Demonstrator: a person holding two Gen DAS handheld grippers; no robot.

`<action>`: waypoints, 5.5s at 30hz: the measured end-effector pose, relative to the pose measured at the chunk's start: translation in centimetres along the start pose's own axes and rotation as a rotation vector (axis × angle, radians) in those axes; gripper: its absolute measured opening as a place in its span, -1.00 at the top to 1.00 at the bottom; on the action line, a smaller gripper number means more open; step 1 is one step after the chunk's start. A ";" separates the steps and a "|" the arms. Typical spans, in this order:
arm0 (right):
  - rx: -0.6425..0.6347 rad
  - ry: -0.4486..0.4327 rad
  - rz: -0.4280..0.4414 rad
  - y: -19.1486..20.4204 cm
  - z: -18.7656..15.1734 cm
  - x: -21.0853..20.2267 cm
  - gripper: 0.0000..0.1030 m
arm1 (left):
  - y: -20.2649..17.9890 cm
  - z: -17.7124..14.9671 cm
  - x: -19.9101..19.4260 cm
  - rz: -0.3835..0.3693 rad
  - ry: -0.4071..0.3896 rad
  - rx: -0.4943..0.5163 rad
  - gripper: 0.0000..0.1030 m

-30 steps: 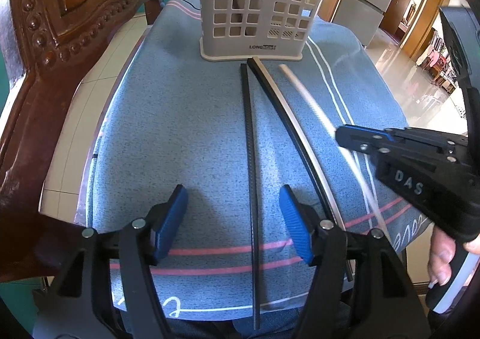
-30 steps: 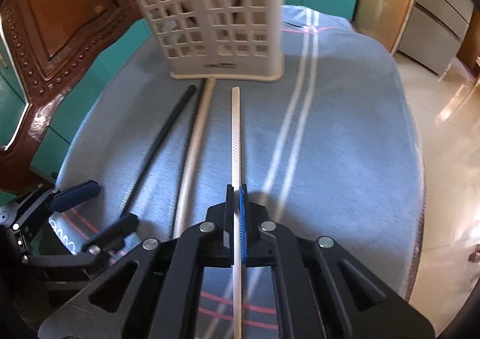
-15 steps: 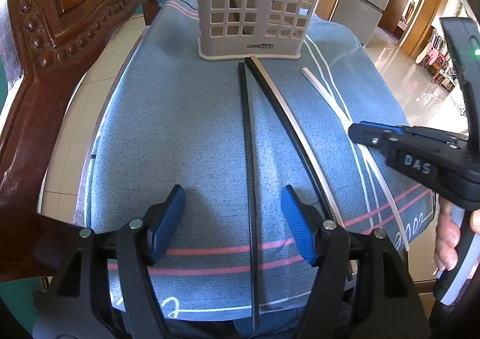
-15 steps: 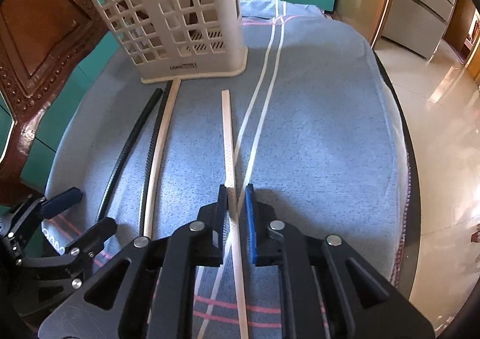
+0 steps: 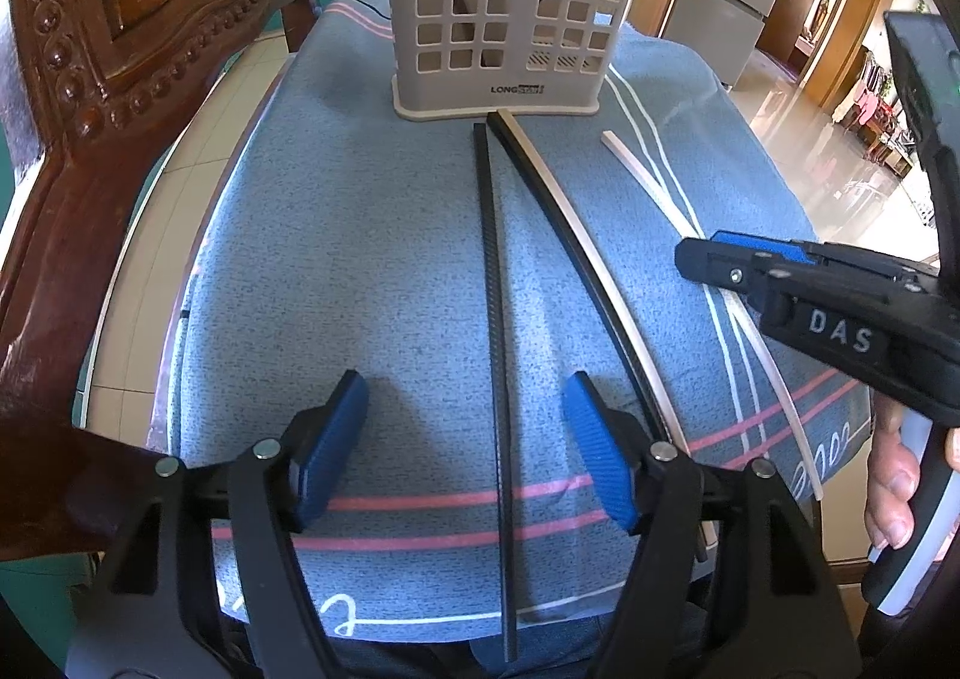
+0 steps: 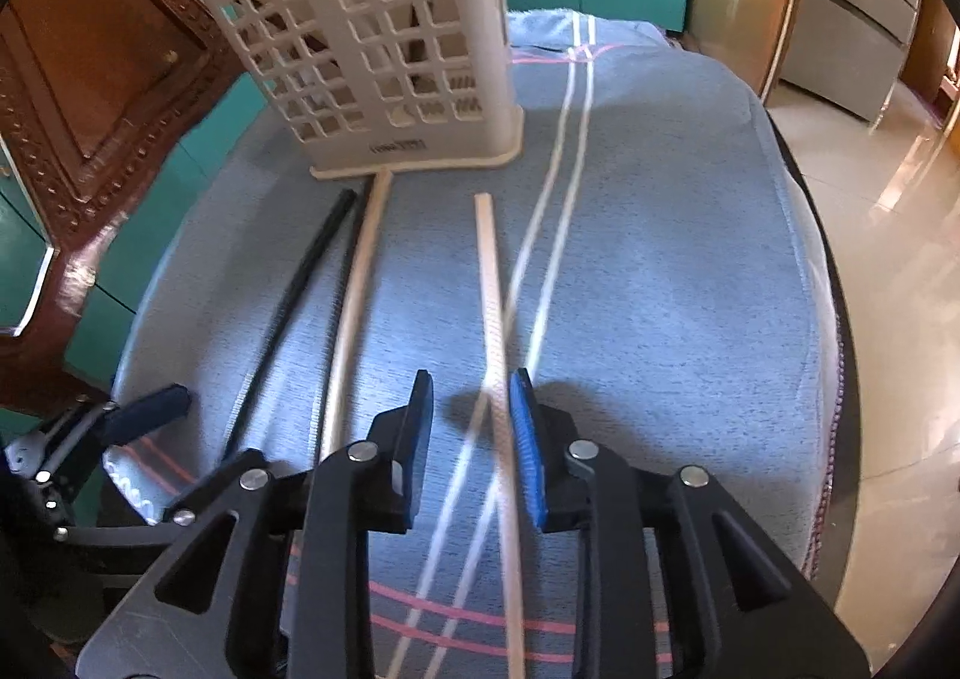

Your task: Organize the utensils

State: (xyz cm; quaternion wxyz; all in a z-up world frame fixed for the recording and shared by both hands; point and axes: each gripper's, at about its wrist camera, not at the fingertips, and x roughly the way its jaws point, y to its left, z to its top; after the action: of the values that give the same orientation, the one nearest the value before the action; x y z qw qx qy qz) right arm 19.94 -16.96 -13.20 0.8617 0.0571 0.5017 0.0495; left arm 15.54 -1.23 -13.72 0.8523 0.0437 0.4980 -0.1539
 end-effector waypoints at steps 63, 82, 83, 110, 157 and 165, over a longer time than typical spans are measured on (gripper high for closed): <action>0.073 -0.002 -0.018 -2.3 0.6 -0.8 0.65 | 1.7 4.7 1.5 -0.033 -0.025 -0.037 -0.16; -0.023 -0.005 -0.145 -0.9 1.4 1.0 0.59 | 0.6 10.4 5.9 0.070 0.050 0.024 -0.19; -0.025 -0.006 -0.146 -0.9 1.4 0.9 0.59 | 0.7 10.4 5.9 0.069 0.047 0.023 -0.19; -0.056 -0.008 -0.093 -0.4 1.9 1.3 0.87 | 1.2 8.3 4.0 0.042 0.039 -0.006 0.85; -0.129 -0.780 0.036 3.8 15.5 -27.4 0.87 | 1.8 21.3 -23.3 -0.026 -0.725 -0.091 0.87; -0.164 -0.664 -0.034 5.0 14.8 -19.4 0.88 | 2.8 22.2 -16.6 0.008 -0.651 -0.152 0.87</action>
State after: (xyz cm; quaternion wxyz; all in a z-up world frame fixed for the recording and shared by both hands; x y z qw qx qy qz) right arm 23.11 -15.55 11.46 0.9804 -0.0076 0.1892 0.0542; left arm 27.38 -0.02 11.43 0.9681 -0.0693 0.2097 -0.1188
